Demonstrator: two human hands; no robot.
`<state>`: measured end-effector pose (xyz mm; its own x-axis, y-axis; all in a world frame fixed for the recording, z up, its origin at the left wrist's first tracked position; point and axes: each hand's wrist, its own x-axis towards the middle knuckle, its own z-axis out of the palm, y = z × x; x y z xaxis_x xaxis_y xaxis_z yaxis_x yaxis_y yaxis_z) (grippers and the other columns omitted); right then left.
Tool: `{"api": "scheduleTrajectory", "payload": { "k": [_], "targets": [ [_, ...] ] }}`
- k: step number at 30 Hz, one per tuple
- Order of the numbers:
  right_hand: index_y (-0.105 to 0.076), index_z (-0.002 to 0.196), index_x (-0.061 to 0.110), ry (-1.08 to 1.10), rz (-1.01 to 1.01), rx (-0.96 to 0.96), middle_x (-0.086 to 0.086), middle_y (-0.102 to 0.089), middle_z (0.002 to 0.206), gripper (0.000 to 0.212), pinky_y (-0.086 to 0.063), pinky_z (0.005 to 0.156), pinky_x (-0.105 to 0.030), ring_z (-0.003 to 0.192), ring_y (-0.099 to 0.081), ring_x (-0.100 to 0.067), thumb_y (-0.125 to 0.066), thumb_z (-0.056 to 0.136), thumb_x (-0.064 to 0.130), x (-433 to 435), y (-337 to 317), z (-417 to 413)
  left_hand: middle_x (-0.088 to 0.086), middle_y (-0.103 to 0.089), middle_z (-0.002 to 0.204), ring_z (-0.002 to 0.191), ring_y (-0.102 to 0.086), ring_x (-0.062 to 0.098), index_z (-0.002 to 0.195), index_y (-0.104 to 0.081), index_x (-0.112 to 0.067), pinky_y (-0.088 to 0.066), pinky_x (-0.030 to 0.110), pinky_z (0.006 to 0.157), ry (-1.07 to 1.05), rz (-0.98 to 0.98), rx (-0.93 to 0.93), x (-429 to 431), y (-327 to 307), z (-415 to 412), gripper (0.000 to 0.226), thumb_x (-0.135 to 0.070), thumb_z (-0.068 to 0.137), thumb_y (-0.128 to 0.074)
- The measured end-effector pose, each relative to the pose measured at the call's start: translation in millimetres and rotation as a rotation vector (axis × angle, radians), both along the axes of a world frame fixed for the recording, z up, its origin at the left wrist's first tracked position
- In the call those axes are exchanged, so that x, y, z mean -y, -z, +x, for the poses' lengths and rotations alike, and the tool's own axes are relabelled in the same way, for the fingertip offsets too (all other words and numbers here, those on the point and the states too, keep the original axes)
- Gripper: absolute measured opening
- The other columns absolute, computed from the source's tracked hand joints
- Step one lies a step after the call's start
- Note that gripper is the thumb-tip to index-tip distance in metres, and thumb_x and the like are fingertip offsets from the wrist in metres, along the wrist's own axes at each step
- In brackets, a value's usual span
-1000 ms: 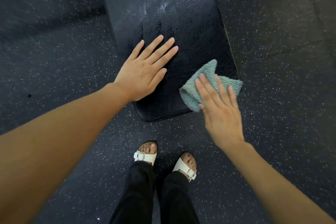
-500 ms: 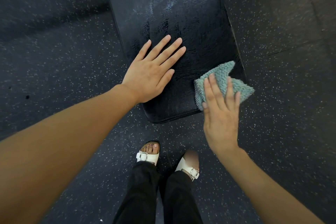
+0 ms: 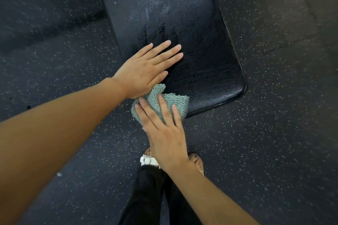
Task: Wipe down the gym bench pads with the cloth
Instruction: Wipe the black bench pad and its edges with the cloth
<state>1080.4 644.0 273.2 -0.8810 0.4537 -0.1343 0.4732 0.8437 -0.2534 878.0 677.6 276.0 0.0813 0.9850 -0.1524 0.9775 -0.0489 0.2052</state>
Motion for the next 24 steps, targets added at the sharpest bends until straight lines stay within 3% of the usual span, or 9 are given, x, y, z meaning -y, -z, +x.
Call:
{"api": "scheduleTrajectory", "payload": {
  "k": [5, 10, 16, 20, 24],
  "targets": [
    [-0.019, 0.156, 0.027, -0.027, 0.014, -0.009, 0.013, -0.019, 0.163, 0.084, -0.009, 0.122, -0.040, 0.151, -0.011, -0.017, -0.068, 0.088, 0.024, -26.5, 1.2, 15.3, -0.008, -0.005, 0.165, 0.153, 0.000, 0.016, 0.158, -0.008, -0.026, -0.004, 0.041, 0.124, -0.031, -0.010, -0.033, 0.7, -0.9, 3.9, 0.055, -0.037, 0.104, -0.014],
    [-0.018, 0.156, 0.027, 0.029, 0.041, -0.014, 0.013, -0.014, 0.162, 0.059, -0.008, 0.122, -0.041, 0.151, -0.011, -0.016, -0.033, 0.100, 0.029, -61.6, 2.8, 32.8, -0.008, -0.008, 0.165, 0.153, -0.004, 0.016, 0.158, -0.012, -0.026, -0.009, 0.045, 0.123, -0.066, 0.004, -0.044, 1.4, 0.4, 7.3, 0.056, -0.036, 0.103, -0.018],
    [-0.015, 0.157, 0.029, 0.157, 0.025, -0.052, 0.014, -0.010, 0.162, 0.051, 0.000, 0.123, -0.036, 0.151, -0.003, -0.013, -0.022, 0.106, 0.031, -105.1, 4.5, 55.0, -0.009, -0.007, 0.165, 0.153, -0.003, 0.015, 0.158, -0.011, -0.027, -0.005, 0.044, 0.123, -0.084, 0.021, -0.046, 3.1, 3.4, 9.0, 0.056, -0.037, 0.104, -0.017],
    [-0.021, 0.156, 0.027, 0.255, -0.031, -0.108, 0.012, -0.017, 0.162, 0.051, 0.001, 0.122, -0.035, 0.150, -0.005, -0.014, -0.023, 0.105, 0.029, -122.5, 2.3, 60.7, -0.010, -0.008, 0.165, 0.153, -0.003, 0.015, 0.158, -0.011, -0.028, -0.004, 0.044, 0.123, -0.116, 0.032, -0.052, 4.2, 4.6, 12.8, 0.055, -0.037, 0.104, -0.017],
    [-0.024, 0.156, 0.025, 0.333, -0.078, -0.169, 0.012, -0.017, 0.163, 0.050, 0.010, 0.122, -0.032, 0.152, 0.003, -0.013, -0.022, 0.106, 0.029, -110.5, 3.4, 51.8, -0.011, -0.008, 0.165, 0.153, -0.004, 0.015, 0.158, -0.011, -0.028, -0.005, 0.045, 0.123, -0.134, 0.047, -0.063, 4.7, 6.5, 15.1, 0.055, -0.037, 0.104, -0.016]
  ]
}}
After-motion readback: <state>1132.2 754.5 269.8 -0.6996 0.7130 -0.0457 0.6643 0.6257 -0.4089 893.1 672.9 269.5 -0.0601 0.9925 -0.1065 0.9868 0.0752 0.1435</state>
